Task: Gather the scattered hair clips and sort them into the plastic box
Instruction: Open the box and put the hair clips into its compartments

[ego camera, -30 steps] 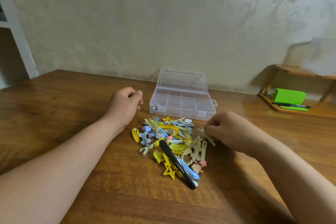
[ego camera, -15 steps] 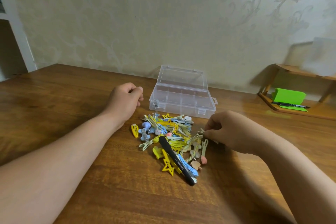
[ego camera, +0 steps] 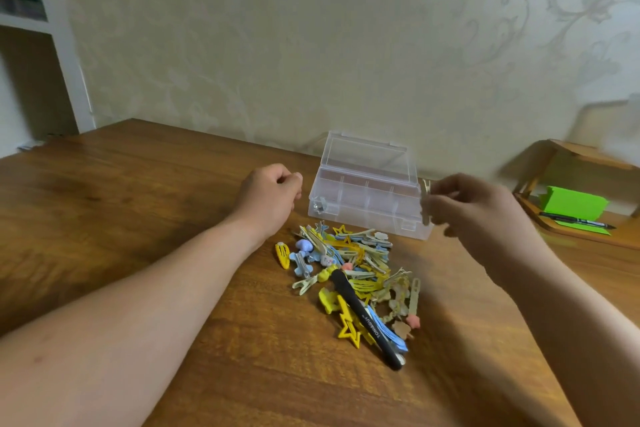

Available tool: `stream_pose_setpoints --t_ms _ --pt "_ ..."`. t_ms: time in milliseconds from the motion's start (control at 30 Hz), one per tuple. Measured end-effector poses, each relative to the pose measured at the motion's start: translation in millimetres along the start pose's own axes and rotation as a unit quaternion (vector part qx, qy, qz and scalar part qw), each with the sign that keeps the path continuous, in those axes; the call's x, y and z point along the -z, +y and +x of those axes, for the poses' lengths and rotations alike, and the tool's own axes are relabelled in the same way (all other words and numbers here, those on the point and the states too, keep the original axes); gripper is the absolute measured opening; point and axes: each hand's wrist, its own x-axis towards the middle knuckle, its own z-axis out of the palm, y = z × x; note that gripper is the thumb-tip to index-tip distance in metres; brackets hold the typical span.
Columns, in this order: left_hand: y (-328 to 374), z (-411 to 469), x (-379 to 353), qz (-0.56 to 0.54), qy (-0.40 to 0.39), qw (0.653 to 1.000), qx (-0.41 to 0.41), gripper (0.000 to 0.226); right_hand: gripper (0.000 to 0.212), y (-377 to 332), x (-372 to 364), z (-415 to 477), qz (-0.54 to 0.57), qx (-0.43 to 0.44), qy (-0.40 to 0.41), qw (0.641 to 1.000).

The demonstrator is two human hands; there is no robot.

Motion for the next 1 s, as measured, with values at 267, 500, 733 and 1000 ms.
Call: stream_pose_setpoints --t_ms 267,500,733,1000 --pt "0.1 0.1 1.7 0.003 0.001 1.000 0.001 0.031 0.009 -33.7 -56.3 72.0 0.007 -0.054 -0.109 0.993" --pt "-2.7 3.0 -0.4 0.006 0.003 1.000 -0.004 0.034 0.015 -53.1 -97.7 89.0 -0.104 -0.092 -0.183 0.973" --pt "-2.1 2.5 -0.6 0.015 0.001 1.000 -0.007 0.036 0.017 -41.1 -104.6 96.8 -0.117 -0.094 -0.163 0.975" --pt "-0.4 1.5 -0.4 0.020 0.002 1.000 -0.006 0.035 0.018 -37.4 -124.4 104.3 -0.162 -0.081 -0.180 0.967"
